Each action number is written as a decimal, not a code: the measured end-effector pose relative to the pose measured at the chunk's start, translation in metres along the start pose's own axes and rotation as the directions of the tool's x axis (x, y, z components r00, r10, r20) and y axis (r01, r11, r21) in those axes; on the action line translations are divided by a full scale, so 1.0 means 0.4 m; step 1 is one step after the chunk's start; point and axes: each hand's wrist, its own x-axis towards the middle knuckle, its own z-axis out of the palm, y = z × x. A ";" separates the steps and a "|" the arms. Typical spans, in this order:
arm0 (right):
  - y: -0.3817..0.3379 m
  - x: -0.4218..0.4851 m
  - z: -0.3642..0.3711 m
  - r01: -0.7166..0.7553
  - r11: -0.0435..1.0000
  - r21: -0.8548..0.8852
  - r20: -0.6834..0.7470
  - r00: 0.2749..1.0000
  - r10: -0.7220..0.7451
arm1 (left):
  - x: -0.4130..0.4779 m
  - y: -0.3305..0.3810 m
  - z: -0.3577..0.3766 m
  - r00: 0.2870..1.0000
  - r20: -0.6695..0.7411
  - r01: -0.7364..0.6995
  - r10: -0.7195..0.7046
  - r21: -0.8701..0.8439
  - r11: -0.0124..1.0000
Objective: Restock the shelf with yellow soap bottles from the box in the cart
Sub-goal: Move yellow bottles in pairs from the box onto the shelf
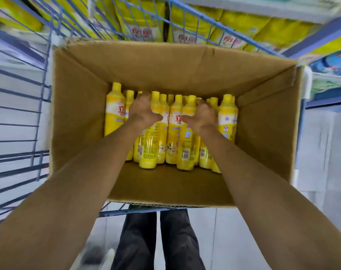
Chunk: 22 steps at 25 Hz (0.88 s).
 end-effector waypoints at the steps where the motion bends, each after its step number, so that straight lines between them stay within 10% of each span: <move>1: -0.004 0.001 -0.009 -0.020 0.999 0.037 0.018 1.000 0.019 | 0.001 -0.004 0.000 0.999 0.019 0.039 -0.037 -0.073 0.997; 9: -0.057 -0.104 -0.067 0.086 0.946 0.313 0.095 0.988 -0.122 | -0.110 0.045 -0.090 0.986 0.118 -0.057 0.120 -0.436 0.898; 22: -0.319 -0.385 -0.711 0.527 0.769 0.362 -0.323 0.845 -0.427 | -0.407 0.390 -0.646 0.872 -0.163 -0.460 0.462 -0.596 0.658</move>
